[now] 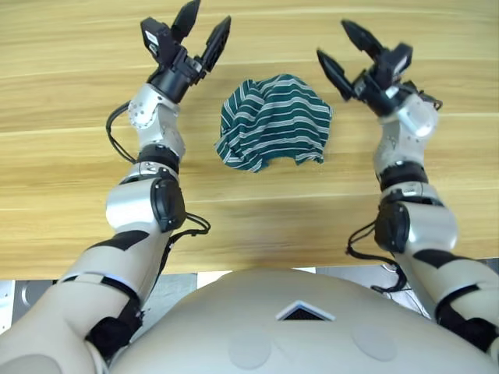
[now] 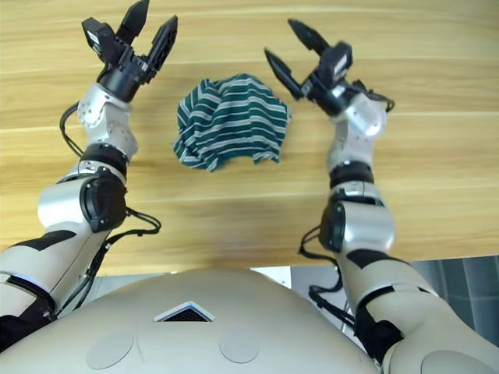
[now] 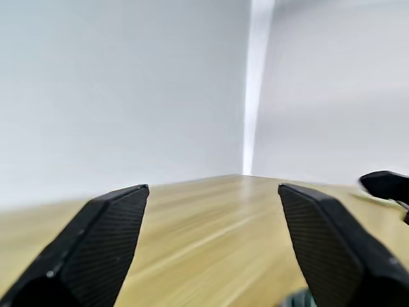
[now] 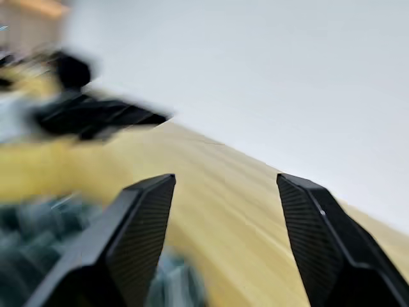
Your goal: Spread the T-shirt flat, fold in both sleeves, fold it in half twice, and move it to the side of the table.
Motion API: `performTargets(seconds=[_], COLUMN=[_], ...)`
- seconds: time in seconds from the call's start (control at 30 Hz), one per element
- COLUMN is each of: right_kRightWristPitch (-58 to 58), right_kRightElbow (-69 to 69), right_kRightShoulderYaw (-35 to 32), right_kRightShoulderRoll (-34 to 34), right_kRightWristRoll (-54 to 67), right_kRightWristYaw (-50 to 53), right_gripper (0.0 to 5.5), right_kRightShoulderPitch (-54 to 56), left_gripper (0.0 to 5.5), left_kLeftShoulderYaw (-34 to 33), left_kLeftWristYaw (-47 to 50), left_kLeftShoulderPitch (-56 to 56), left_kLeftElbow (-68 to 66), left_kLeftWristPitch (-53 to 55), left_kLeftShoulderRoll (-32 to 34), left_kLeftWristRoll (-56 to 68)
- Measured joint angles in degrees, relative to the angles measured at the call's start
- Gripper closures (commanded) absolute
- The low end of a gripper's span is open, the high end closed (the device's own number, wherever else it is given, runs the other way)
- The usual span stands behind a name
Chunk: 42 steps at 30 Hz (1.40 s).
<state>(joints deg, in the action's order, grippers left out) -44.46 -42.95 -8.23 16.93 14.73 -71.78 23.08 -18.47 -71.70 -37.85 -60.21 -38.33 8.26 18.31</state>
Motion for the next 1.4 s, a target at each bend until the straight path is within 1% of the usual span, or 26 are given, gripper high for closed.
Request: performTargets(seconds=[0.07,0.1,0.2,0.27,0.33,0.47,0.57,0.6,0.63,0.67,0.73,0.77,0.83,0.93,1.0,1.03,1.13,1.2,1.23,1.3,1.4], right_kRightWristPitch=[-1.93,-2.32,-3.27,-3.55,-3.68,-3.62,-3.33,-3.26,-2.87,-2.33,-1.61,-1.09,-0.57,0.86,2.78,4.53,5.91,6.41,6.67,6.6,6.47], right_kRightElbow=[7.08,8.95,12.72,13.51,13.49,14.56,19.3,22.93,26.98,31.11,37.0,40.1,43.14,46.08,46.38,45.96,41.29,36.37,34.21,31.23,28.28], right_kRightShoulderYaw=[3.79,4.95,9.24,11.76,14.54,17.2,19.08,20.22,21.03,21.7,21.93,21.82,21.4,19.38,17.56,16.51,16.0,17.09,17.45,17.87,18.57], right_kRightShoulderRoll=[5.23,6.76,9.76,10.38,10.5,10.59,11.59,12.78,14.32,16.29,19.53,21.18,22.84,23.28,22.68,21.41,18.4,16.46,15.45,15.0,14.93], right_kRightWristRoll=[-1.16,-2.48,-8.62,-14.75,-21.51,-24.78,-21.55,-17.64,-13.08,-8.23,-0.3,4.02,8.48,13.7,14.1,13.02,2.79,-6.27,-10.34,-16.84,-23.49], right_kRightWristYaw=[-3.59,-3.88,-2.22,1.36,6.62,11.89,11.91,10.5,8.9,7.21,4.94,3.91,2.54,2.12,4.58,7.52,13.31,17.61,20.02,24.07,28.42], right_gripper=[2.58,2.58,2.58,2.58,2.58,2.58,2.58,2.58,2.58,2.58,2.58,2.58,2.58,2.58,2.58,2.58,2.58,2.58,2.58,2.58,2.58], right_kRightShoulderPitch=[-7.71,-9.55,-12.3,-12.68,-12.67,-12.57,-13.07,-14.23,-15.91,-17.75,-20.0,-20.86,-21.45,-22.49,-21.6,-19.72,-14.98,-13.41,-12.69,-11.13,-9.18], left_gripper=[1.73,1.73,1.73,1.73,1.73,1.73,1.73,1.73,1.73,1.73,1.73,1.73,1.73,1.73,1.73,1.73,1.73,1.73,1.73,1.73,1.73], left_kLeftShoulderYaw=[5.28,7.08,13.82,17.01,20.54,23.34,24.89,25.31,25.93,26.49,27.82,29.34,31.59,33.9,33.96,33.83,31.27,29.26,28.71,28.38,28.51], left_kLeftWristYaw=[-9.33,-11.45,-16.71,-16.43,-12.88,-1.16,11.3,16.44,19.29,20.81,20.31,17.8,12.33,2.16,-1.41,-3.28,-3.08,0.37,2.58,6.74,13.5], left_kLeftShoulderPitch=[6.77,9.53,18.44,22.02,24.11,24.03,21.58,20.29,19.35,19.23,19.73,20.87,23.33,27.76,29.44,29.94,29.47,27.6,26.18,24.1,22.23], left_kLeftElbow=[9.99,13.2,25.33,29.13,29.64,28.03,24.89,24.01,23.86,23.88,24.57,26.68,30.95,40.26,45.0,47.72,52.59,53.97,53.83,51.31,44.89], left_kLeftWristPitch=[-2.2,-2.67,-2.98,-4.58,-8.07,-12.47,-13.97,-14.12,-14.13,-14.3,-15.24,-15.35,-14.6,-11.26,-9.37,-7.92,-4.16,-3.3,-3.01,-4.01,-6.6], left_kLeftShoulderRoll=[2.85,3.9,8.71,11.43,13.12,15.08,17.35,18.25,19.21,19.95,20.7,21.48,23.59,29.11,31.92,32.91,32.86,31.15,30.12,28.22,26.49], left_kLeftWristRoll=[-0.04,-0.06,-0.82,-3.81,-11.54,-23.99,-35.59,-39.19,-41.54,-41.76,-38.83,-33.27,-23.49,-6.18,0.37,4.04,10.4,10.06,7.61,-0.3,-13.91])
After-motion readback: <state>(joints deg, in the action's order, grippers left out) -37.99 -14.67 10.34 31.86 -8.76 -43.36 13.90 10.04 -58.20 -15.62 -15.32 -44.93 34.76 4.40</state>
